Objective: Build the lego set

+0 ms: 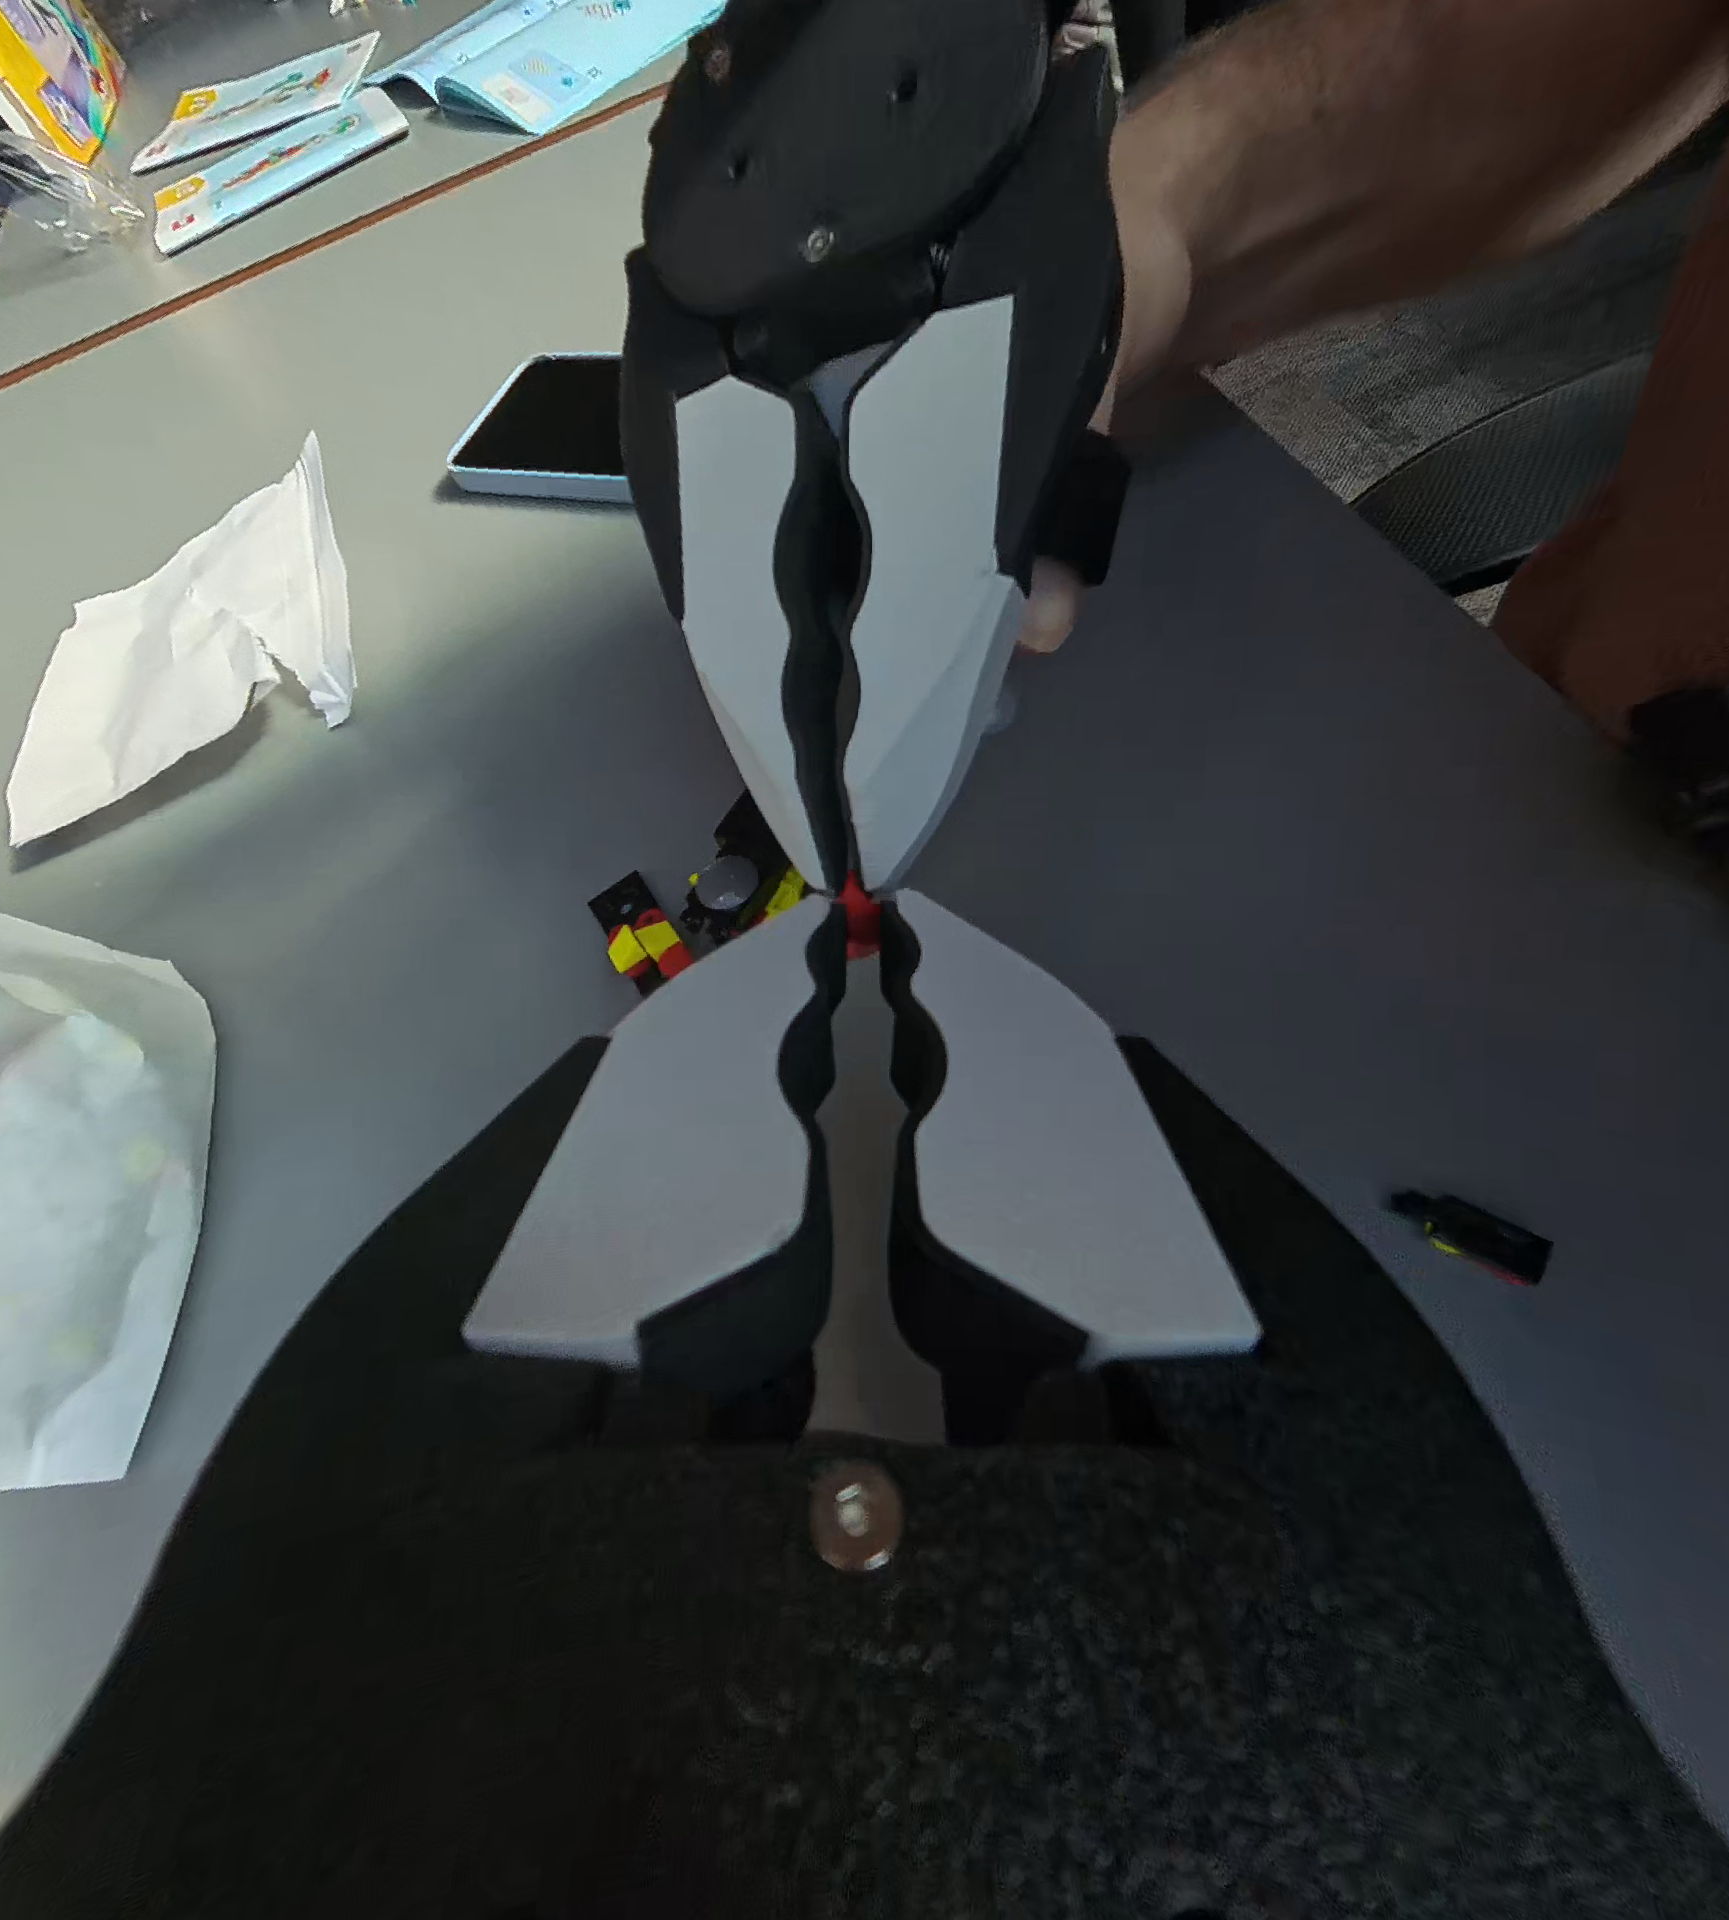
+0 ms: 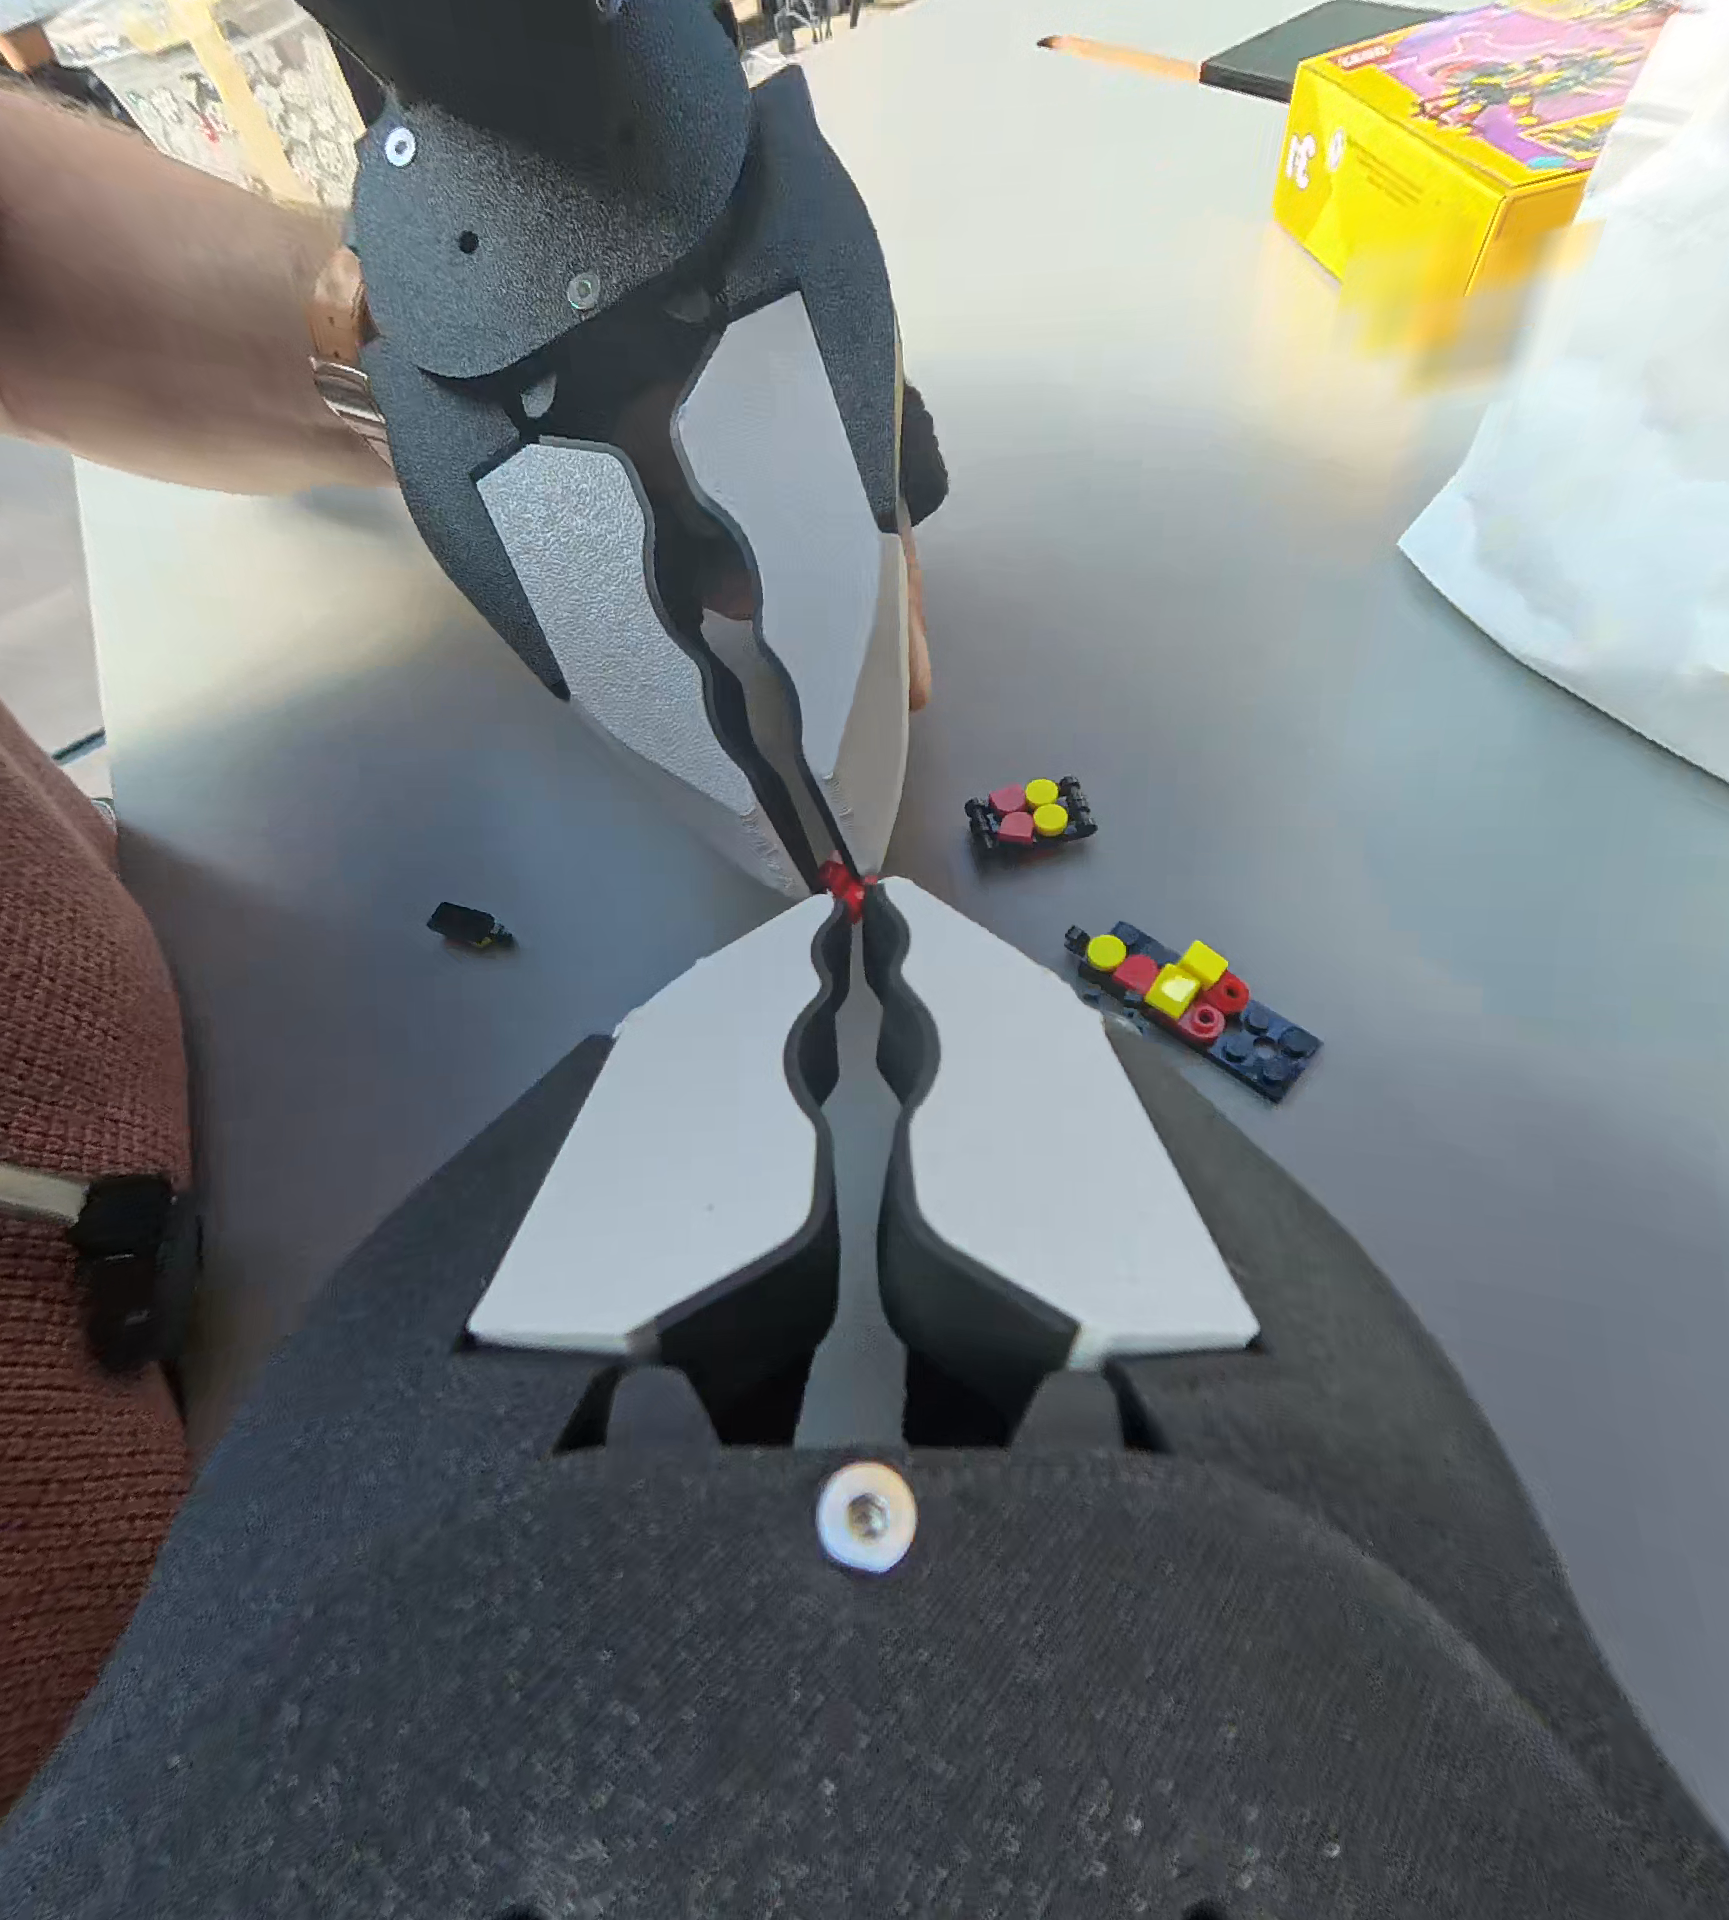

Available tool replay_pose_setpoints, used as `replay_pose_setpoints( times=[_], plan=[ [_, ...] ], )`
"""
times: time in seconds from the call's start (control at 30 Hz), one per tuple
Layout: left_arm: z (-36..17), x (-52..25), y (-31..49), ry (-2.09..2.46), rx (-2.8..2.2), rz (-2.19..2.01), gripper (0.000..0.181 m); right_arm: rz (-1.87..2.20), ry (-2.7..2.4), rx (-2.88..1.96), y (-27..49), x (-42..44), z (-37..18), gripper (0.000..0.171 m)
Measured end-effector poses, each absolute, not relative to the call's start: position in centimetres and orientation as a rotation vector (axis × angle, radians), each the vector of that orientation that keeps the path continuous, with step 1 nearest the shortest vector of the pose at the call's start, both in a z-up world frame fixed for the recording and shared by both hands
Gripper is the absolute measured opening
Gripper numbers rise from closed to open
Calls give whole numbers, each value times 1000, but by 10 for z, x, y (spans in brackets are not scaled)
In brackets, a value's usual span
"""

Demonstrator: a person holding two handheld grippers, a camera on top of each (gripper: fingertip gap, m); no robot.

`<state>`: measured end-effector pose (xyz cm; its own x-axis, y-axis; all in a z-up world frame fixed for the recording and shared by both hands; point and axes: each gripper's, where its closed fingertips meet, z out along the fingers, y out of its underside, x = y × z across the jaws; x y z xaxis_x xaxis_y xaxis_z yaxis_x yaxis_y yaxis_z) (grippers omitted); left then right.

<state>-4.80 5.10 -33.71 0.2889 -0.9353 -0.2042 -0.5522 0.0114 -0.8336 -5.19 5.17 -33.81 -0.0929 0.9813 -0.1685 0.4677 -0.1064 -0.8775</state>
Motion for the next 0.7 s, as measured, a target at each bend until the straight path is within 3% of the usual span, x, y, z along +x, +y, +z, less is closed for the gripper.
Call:
replay_pose_setpoints(
  times=[0.47,0.7],
  plan=[
    [-374,-50,43,1604,-1591,-270,5,956,-1615,-1786,65,-57,-365,0],
    [-369,-57,45,1448,-1743,-538,5,833,-1781,-1447,50,-49,-356,8]
  ],
)
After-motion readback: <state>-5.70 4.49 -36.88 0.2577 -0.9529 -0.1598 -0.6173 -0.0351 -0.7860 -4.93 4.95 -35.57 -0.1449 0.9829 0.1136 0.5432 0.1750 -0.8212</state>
